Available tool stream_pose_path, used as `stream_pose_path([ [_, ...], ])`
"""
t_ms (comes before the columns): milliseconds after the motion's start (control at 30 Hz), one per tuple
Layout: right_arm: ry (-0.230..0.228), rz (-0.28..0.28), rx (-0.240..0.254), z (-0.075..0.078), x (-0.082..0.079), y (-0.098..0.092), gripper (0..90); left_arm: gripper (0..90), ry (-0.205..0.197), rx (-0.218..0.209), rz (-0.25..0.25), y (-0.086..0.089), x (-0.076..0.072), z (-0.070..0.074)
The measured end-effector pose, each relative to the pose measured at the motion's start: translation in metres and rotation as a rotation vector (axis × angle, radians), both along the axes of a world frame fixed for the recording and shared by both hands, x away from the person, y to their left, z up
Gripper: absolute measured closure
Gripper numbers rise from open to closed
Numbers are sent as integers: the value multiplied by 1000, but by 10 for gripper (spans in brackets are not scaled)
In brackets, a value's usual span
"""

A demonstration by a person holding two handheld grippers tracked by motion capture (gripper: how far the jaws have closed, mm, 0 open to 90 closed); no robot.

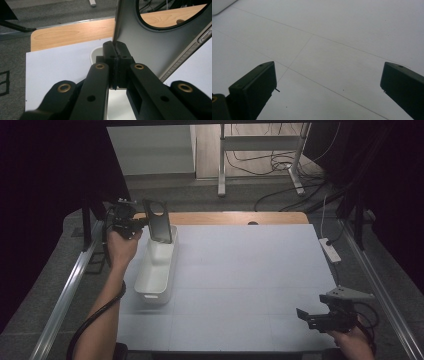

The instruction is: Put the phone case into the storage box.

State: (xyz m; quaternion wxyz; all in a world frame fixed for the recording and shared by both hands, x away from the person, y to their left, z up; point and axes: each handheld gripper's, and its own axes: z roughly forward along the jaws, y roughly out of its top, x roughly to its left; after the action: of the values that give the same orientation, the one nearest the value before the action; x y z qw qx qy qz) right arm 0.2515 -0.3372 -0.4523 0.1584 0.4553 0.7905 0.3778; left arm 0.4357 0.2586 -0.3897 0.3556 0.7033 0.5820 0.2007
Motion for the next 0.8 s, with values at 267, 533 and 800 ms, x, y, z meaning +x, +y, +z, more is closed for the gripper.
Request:
stream_pose_path([
  [267, 1, 2, 3, 0, 0, 0, 9, 888, 3, 6, 17, 0, 6, -4],
  [533, 5, 6, 3, 0, 1, 0, 11, 888, 11, 6, 30, -1, 14, -10],
  [800, 3, -5, 3, 0, 0, 0, 5, 888, 20, 0, 41, -2, 21, -17],
])
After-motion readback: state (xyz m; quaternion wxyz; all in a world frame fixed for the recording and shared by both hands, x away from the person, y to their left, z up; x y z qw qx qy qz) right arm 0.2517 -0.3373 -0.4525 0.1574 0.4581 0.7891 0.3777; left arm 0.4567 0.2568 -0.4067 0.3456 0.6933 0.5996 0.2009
